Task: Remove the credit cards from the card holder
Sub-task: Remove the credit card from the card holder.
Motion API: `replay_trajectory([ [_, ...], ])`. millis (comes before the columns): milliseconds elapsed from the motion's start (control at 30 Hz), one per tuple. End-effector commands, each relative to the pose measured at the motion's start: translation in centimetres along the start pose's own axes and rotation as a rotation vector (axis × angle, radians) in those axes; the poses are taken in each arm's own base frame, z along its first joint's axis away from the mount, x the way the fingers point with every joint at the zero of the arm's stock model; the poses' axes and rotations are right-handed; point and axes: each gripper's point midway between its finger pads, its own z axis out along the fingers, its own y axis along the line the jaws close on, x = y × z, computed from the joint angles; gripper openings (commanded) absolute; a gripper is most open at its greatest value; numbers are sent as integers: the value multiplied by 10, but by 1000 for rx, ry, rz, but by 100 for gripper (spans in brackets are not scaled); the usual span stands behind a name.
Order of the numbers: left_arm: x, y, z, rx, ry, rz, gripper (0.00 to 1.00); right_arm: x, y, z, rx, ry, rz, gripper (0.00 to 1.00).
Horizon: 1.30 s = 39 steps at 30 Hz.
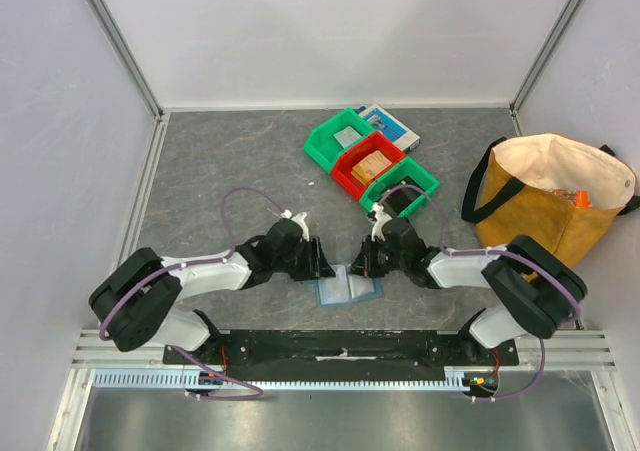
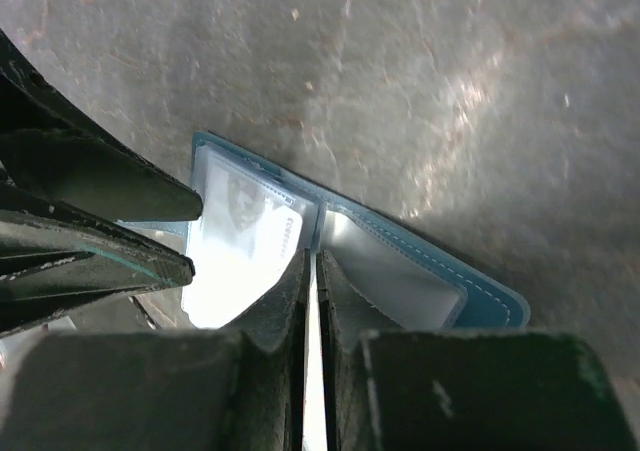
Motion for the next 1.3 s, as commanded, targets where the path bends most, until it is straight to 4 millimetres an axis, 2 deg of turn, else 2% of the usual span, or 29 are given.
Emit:
replay_trajectory([
  [0,-26,22,-7,-27,-104,-59,50,-13,-2,20,14,-5,-38,11],
  [100,-40,36,-16,-42,-149,-82,50,-34,8,34,-3,-25,-69,11],
  [233,-54,35,-25,-32,-197,-62,53,-55,18,46,-6,-39,-121,12],
  [367,-54,32,-31,-12,-215,-65,54,-75,29,41,11,-59,-194,21],
  [467,-49,30,-38,7,-225,-68,52,-84,37,29,54,-72,-261,33],
  [600,-38,34,-46,4,-210,-58,52,-77,53,20,106,-70,-363,51],
  [767,-20,39,-56,4,-179,-54,53,-59,64,19,191,-50,-466,67],
  [867,-6,45,-61,-12,-148,-49,55,-48,66,23,219,-29,-504,68],
  [1033,2,55,-61,-46,-121,-40,58,-39,62,28,272,-10,-537,70],
  [1133,3,53,-59,-37,-114,-39,58,-36,61,31,285,-2,-552,73],
  [1267,-4,40,-59,3,-135,-27,60,-30,60,35,291,15,-562,77],
])
